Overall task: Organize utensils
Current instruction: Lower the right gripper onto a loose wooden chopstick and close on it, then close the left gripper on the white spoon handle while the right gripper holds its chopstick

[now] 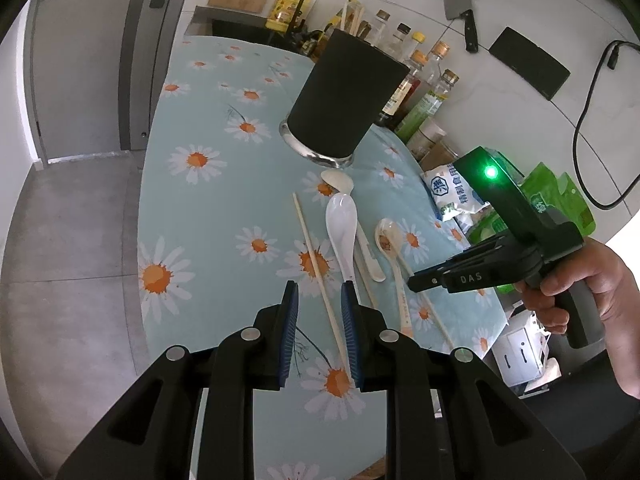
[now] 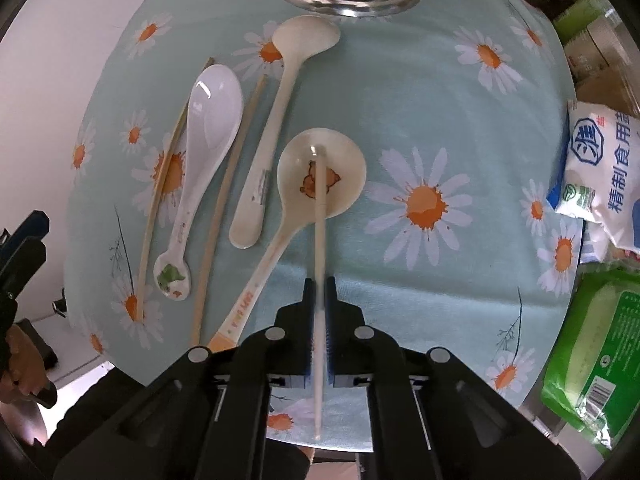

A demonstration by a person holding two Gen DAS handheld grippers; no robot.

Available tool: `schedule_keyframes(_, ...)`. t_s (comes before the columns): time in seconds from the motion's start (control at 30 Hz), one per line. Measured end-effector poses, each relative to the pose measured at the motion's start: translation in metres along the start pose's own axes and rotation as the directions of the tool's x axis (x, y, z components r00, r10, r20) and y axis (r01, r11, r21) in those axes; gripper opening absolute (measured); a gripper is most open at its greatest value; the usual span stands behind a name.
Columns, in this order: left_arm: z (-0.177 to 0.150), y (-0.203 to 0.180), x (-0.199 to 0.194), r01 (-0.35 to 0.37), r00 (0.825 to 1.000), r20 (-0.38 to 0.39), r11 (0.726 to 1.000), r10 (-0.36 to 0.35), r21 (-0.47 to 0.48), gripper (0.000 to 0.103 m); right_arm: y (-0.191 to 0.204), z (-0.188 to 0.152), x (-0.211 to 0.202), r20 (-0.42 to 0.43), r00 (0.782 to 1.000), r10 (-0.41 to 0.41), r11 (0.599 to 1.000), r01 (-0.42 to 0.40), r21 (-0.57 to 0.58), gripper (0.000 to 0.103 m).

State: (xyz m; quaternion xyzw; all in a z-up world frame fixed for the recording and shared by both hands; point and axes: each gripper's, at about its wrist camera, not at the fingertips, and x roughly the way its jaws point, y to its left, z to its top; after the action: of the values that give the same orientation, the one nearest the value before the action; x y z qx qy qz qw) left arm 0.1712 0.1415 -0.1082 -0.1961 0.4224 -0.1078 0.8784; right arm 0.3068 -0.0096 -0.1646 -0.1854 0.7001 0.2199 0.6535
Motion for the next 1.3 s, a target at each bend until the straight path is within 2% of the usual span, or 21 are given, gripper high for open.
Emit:
schedule_keyframes(0.2, 0.008, -0.002, 0.009, 0.007, 1.0, -0.017, 0.999, -0.007, 0.032, 0.021, -0.015, -0.001, -0.01, 0.023, 0.999, 0.032, 0.999, -0.032, 0.023, 0.006)
schedule_keyframes(0.43, 0.025, -0.011, 0.027, 0.018, 0.998, -0.055, 0.997, -0.014, 0.07, 0.021, -0.031, -0.012, -0.043, 0.112, 0.989, 0.091, 0.994, -0.097, 0.049, 0.006)
schedule_keyframes(0.63, 0.051, -0.022, 0.041, 0.039, 0.996, -0.078, 0.993, -0.031, 0.11, 0.021, -0.05, -0.026, -0.073, 0.217, 0.963, 0.156, 0.983, -0.173, 0.061, 0.006)
schedule_keyframes(0.9, 0.07, -0.025, 0.074, 0.026, 0.99, -0.143, 0.986, -0.001, 0.167, 0.021, -0.082, -0.047, -0.097, 0.343, 0.92, 0.189, 0.963, -0.243, 0.121, 0.006)
schedule_keyframes(1.3, 0.075, -0.015, 0.122, 0.016, 0.97, -0.239, 0.976, 0.036, 0.215, 0.021, -0.107, -0.054, -0.105, 0.42, 0.885, 0.201, 0.934, -0.302, 0.189, 0.006)
